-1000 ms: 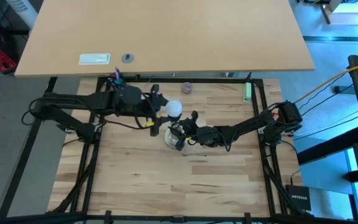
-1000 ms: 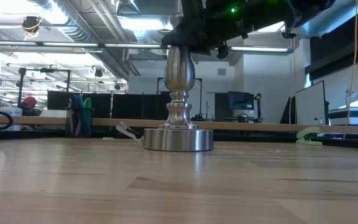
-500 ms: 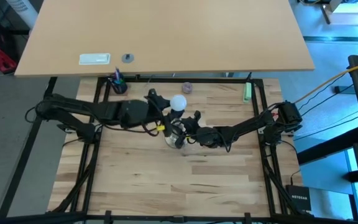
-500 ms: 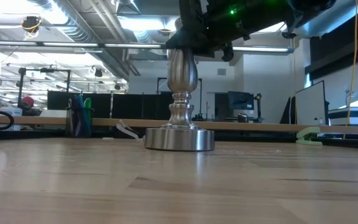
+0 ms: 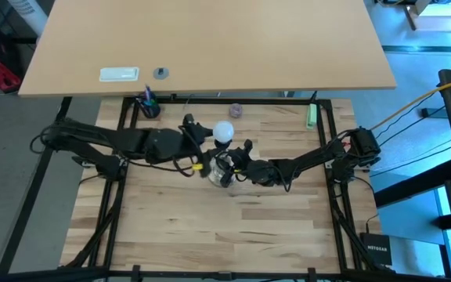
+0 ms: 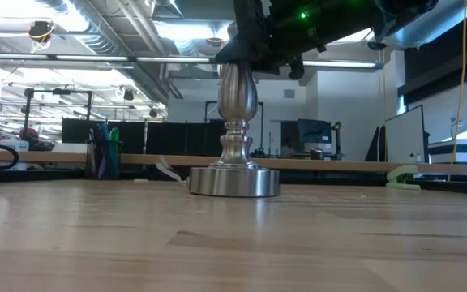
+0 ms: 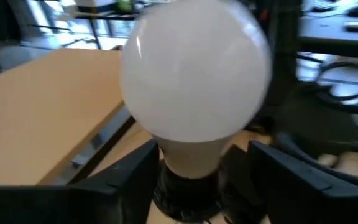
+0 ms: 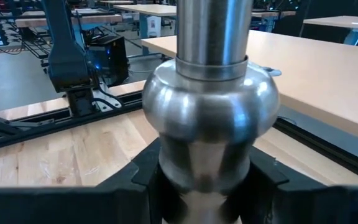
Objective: Screw lightbulb
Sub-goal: Remove the lightbulb from the silver lamp
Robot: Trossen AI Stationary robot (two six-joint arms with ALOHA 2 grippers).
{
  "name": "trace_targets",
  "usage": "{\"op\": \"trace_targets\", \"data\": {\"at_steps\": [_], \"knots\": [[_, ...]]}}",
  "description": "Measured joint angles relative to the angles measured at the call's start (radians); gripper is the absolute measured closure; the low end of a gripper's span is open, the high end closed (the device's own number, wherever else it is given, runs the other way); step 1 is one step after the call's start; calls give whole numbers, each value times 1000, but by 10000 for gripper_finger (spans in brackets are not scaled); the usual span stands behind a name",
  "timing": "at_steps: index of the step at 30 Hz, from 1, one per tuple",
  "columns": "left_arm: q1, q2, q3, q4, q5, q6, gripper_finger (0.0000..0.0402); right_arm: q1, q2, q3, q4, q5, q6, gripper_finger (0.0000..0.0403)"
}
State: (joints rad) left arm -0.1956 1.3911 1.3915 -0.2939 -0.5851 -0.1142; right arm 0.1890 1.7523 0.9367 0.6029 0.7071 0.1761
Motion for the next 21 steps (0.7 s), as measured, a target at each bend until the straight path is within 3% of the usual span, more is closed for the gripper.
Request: {"op": "trace_targets", "data": {"at_steps": [6,10,15,21], "knots": [[13,-101,26,-130,142,110,127,0,0,0,0,-9,0,265],[71,-126,6,-142,182,150,124,0,0,0,0,-10,0,265],[126,-91,5,-101,349,143,133,0,0,-1,2,-9,0,265],[77,-67,4,-101,353,99,137,-1,0,-1,5,-9,-3,265]]}}
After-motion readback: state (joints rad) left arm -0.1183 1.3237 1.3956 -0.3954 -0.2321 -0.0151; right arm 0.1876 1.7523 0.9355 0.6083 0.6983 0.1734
